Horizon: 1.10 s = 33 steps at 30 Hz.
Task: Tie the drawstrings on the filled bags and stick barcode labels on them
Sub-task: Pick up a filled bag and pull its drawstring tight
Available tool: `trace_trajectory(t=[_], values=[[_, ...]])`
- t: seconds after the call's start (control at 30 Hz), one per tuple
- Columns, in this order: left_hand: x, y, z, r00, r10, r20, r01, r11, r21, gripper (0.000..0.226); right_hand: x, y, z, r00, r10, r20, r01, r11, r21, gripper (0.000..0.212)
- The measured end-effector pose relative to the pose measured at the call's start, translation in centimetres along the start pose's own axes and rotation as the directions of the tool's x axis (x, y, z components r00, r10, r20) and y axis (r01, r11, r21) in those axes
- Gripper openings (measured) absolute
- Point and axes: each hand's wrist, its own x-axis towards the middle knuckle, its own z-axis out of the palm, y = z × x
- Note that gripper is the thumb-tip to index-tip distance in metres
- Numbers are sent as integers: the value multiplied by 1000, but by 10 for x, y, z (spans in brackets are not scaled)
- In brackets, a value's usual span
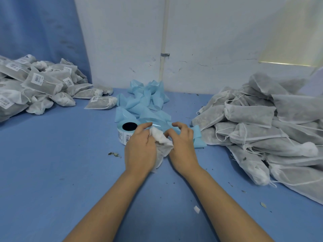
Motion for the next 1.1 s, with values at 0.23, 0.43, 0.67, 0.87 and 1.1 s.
trace_trajectory(t=[0.23, 0.43, 0.67, 0.87, 1.1], values=[[5, -15, -9, 996, -7, 88, -1, 995, 100, 34, 2, 3, -16, 970, 100, -220, -137, 978, -158, 9], [8, -17, -11, 979, -26, 201, 45, 995, -92, 16, 0, 3, -20, 967, 199, -158, -168, 967, 191, 30], [7, -12, -13, 941, 79, 328, 29, 950, -312, 48, 0, 2, -9, 964, 247, 104, -265, 821, 505, 31], [7, -15, -13, 937, 95, 336, 22, 944, -329, 64, 3, 3, -11, 958, 244, 152, -283, 707, 648, 16], [8, -18, -11, 947, 49, 319, 53, 952, -303, 60, 1, 3, -14, 963, 248, 100, -249, 694, 675, 14]])
